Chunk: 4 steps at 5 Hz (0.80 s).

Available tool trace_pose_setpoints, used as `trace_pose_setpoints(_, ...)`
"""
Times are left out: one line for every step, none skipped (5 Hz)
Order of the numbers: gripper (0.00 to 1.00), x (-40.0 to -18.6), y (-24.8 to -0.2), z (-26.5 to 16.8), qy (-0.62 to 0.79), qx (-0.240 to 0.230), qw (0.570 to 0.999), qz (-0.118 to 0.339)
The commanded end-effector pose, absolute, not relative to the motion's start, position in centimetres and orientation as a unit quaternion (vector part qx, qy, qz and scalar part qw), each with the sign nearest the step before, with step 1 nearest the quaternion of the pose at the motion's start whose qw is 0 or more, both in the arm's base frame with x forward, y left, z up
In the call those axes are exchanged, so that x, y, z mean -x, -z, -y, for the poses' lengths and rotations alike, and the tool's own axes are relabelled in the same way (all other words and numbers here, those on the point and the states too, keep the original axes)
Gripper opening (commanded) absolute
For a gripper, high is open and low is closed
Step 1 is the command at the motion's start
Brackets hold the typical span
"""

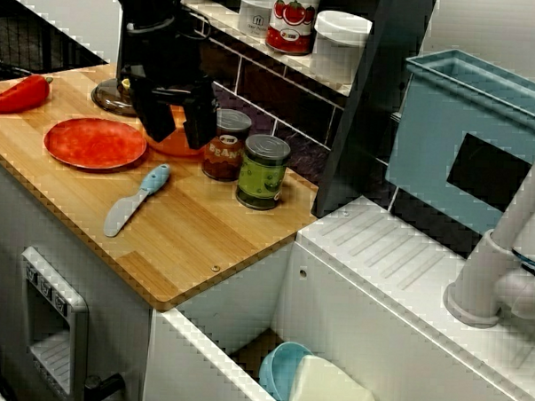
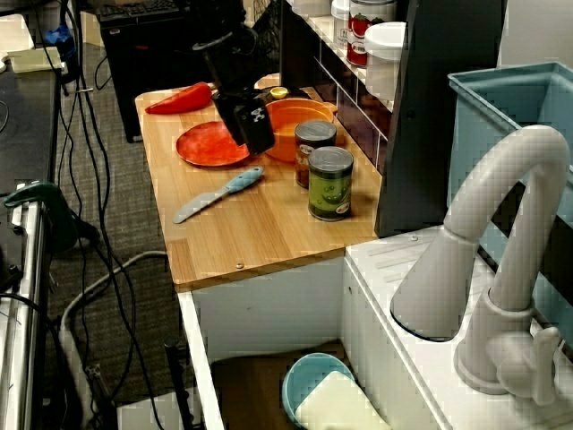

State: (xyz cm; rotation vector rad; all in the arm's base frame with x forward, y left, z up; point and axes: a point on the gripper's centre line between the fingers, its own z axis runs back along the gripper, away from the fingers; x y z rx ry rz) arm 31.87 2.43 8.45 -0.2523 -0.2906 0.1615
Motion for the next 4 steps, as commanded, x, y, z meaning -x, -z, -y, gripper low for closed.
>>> trace_pose_setpoints(1.00, -32.9, -10.3, -1.8, -0.050, 0.123, 0.977, 0.165)
trace_pose_setpoints(1.00, -32.7, -10.7, -1.7, -0.048, 0.128, 0.977, 0.165)
trace_pose_setpoints(1.00, -32.3, -11.0, -1.2, -0.041, 0.131, 0.977, 0.163)
trace_pose_setpoints(1.00, -32.0, -11.1, -0.4, -0.031, 0.127, 0.977, 0.167)
